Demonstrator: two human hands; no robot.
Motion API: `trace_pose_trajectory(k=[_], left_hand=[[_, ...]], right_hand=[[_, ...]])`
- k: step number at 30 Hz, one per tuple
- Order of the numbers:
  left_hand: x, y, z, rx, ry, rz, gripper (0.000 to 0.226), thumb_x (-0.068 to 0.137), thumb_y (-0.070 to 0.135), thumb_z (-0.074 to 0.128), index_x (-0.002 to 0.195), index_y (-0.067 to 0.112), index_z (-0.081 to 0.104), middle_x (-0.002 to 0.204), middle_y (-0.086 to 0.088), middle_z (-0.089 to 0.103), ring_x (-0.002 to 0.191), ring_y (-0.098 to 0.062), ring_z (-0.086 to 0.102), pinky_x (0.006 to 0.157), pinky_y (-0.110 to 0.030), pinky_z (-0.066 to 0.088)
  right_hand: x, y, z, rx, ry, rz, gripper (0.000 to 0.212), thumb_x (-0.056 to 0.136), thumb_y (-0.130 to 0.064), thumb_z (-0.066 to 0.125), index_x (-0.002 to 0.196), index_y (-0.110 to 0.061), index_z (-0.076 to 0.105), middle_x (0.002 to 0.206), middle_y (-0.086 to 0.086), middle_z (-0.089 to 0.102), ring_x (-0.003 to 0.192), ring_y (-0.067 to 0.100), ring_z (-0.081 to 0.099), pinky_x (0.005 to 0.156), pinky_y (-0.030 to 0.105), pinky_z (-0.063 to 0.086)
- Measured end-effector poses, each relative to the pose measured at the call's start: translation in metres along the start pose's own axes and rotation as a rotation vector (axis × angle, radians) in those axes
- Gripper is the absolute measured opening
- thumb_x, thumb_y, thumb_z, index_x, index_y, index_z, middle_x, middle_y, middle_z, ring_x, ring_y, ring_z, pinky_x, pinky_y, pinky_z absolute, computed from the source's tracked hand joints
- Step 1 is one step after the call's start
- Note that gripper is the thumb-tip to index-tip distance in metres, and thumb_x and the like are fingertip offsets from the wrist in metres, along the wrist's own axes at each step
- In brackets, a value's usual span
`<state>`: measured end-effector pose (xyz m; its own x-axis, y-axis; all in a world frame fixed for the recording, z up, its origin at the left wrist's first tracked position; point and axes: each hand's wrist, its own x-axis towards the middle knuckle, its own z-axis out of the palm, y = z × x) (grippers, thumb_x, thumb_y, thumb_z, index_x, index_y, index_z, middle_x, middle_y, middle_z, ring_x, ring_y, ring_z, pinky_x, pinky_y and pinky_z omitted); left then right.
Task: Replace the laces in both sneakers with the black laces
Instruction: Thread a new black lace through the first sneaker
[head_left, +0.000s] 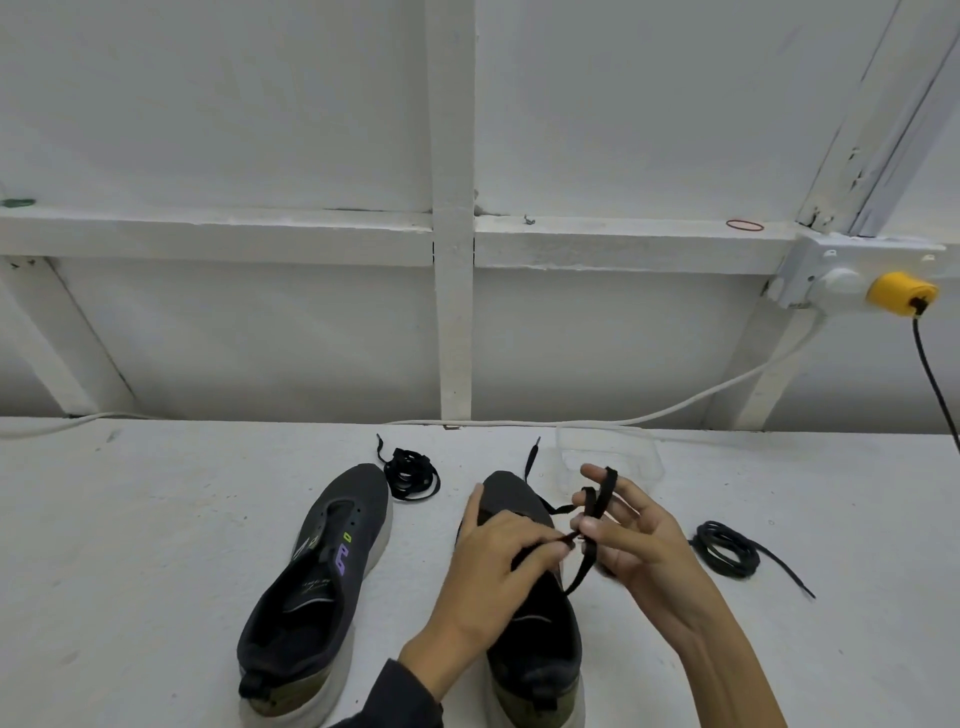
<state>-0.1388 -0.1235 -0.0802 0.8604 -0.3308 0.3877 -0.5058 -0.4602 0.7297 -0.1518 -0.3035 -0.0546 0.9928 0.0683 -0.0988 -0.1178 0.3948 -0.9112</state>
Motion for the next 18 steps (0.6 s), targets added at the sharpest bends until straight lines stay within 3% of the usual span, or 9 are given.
trace_pose_trajectory(k=[3, 5, 6, 8, 12, 14, 16, 18], left_hand=[[-0.005, -0.005, -0.012, -0.135, 0.187, -0.102, 0.021, 0.092, 0.045, 0.053, 0.085, 0.035, 0.070, 0.072, 0.019, 0.064, 0.080, -0.006, 0.062, 0.111, -0.029, 0.029], [-0.012, -0.012, -0.022, -0.233, 0.330, -0.218, 0.016, 0.094, 0.027, 0.062, 0.081, 0.030, 0.070, 0.067, 0.016, 0.064, 0.069, -0.005, 0.058, 0.079, -0.022, 0.047], [-0.017, -0.017, -0.026, -0.238, 0.381, -0.280, 0.018, 0.093, 0.019, 0.063, 0.079, 0.028, 0.071, 0.064, 0.015, 0.062, 0.064, -0.004, 0.055, 0.067, -0.023, 0.047], [-0.025, -0.033, -0.034, -0.174, 0.394, -0.394, 0.021, 0.093, 0.014, 0.063, 0.079, 0.028, 0.071, 0.060, 0.011, 0.059, 0.058, -0.005, 0.052, 0.061, -0.026, 0.045], [-0.042, -0.063, -0.034, 0.039, 0.122, -0.533, 0.027, 0.093, 0.010, 0.057, 0.090, 0.034, 0.069, 0.063, 0.004, 0.066, 0.048, -0.004, 0.052, 0.052, -0.015, 0.042], [-0.048, -0.068, -0.028, 0.064, 0.049, -0.579, 0.029, 0.092, 0.009, 0.054, 0.099, 0.033, 0.068, 0.076, 0.007, 0.068, 0.051, -0.003, 0.055, 0.058, -0.023, 0.050], [-0.049, -0.070, -0.024, 0.202, 0.022, -0.563, 0.033, 0.090, 0.012, 0.054, 0.115, 0.032, 0.062, 0.102, 0.013, 0.063, 0.080, -0.003, 0.059, 0.079, -0.025, 0.050], [-0.045, -0.072, -0.021, 0.404, 0.019, -0.481, 0.041, 0.091, 0.020, 0.052, 0.131, 0.032, 0.051, 0.129, 0.015, 0.047, 0.115, -0.005, 0.047, 0.098, -0.025, 0.041]], right_hand=[[-0.002, 0.003, -0.010, -0.101, 0.041, 0.000, 0.065, 0.059, 0.008, 0.079, 0.118, -0.016, 0.068, 0.104, 0.008, 0.070, 0.088, 0.021, 0.069, 0.068, 0.026, 0.055], [-0.004, 0.007, -0.019, -0.199, 0.049, 0.037, 0.064, 0.056, 0.001, 0.077, 0.116, -0.021, 0.070, 0.108, 0.006, 0.070, 0.090, 0.021, 0.070, 0.070, 0.027, 0.056], [-0.004, 0.010, -0.023, -0.248, 0.046, 0.067, 0.064, 0.055, 0.000, 0.077, 0.115, -0.022, 0.071, 0.110, 0.006, 0.070, 0.091, 0.022, 0.070, 0.071, 0.028, 0.056], [-0.004, 0.018, -0.033, -0.343, 0.041, 0.135, 0.063, 0.054, 0.002, 0.077, 0.112, -0.021, 0.072, 0.113, 0.010, 0.068, 0.091, 0.028, 0.071, 0.069, 0.030, 0.057], [-0.003, 0.031, -0.044, -0.540, 0.021, 0.246, 0.059, 0.052, 0.002, 0.071, 0.107, -0.018, 0.072, 0.115, 0.017, 0.061, 0.086, 0.031, 0.067, 0.062, 0.033, 0.057], [-0.004, 0.033, -0.046, -0.602, -0.029, 0.305, 0.053, 0.054, 0.002, 0.067, 0.105, -0.011, 0.072, 0.110, 0.018, 0.063, 0.073, 0.024, 0.067, 0.060, 0.032, 0.057], [-0.005, 0.033, -0.048, -0.672, -0.092, 0.356, 0.043, 0.058, 0.001, 0.064, 0.099, -0.005, 0.074, 0.099, 0.016, 0.066, 0.066, 0.018, 0.066, 0.060, 0.030, 0.056], [-0.005, 0.032, -0.050, -0.739, -0.161, 0.403, 0.035, 0.062, 0.005, 0.062, 0.094, -0.001, 0.074, 0.082, 0.011, 0.067, 0.066, 0.018, 0.065, 0.060, 0.030, 0.056]])
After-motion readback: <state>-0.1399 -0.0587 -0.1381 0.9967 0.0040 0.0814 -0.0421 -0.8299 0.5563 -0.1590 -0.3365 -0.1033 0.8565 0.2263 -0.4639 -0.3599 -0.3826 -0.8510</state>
